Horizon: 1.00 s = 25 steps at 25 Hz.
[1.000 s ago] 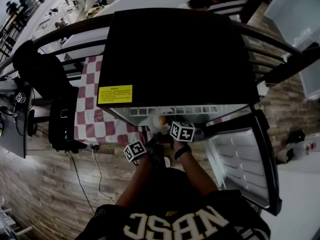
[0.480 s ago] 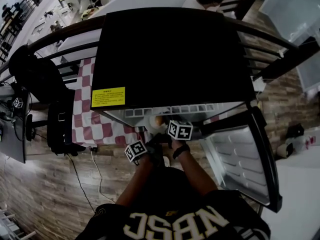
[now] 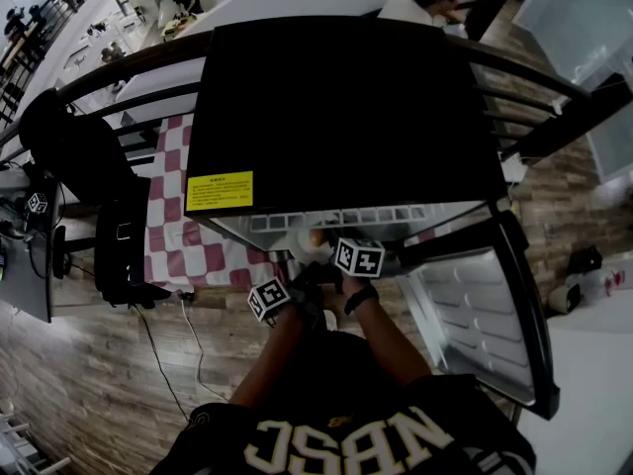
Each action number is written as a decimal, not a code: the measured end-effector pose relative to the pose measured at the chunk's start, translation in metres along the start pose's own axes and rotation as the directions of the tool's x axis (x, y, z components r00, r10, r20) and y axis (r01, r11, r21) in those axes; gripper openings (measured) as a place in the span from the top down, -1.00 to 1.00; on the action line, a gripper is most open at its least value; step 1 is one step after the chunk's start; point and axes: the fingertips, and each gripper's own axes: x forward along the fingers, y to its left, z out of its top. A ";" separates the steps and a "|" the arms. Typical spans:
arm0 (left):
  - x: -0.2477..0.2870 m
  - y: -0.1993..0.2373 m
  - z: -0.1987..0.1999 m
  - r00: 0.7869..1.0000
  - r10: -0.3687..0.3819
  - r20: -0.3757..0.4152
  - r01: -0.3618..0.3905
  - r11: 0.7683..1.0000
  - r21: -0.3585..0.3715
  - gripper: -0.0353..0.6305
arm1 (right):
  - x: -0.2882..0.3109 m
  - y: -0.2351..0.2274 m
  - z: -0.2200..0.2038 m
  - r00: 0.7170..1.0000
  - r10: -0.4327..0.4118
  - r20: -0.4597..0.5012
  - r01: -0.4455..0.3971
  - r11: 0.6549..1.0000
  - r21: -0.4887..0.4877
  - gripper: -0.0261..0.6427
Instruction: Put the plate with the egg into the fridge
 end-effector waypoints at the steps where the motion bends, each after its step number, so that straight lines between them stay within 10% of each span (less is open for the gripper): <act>1: -0.001 -0.002 0.002 1.000 -0.004 0.007 0.004 1.000 -0.004 0.78 | 0.000 0.001 0.000 1.000 0.009 -0.002 -0.009 1.000 -0.001 0.49; 25: 0.038 -0.031 0.035 0.992 0.026 0.127 -0.019 0.998 -0.058 0.80 | -0.090 0.019 -0.011 0.993 0.061 0.098 -0.067 0.996 0.051 0.45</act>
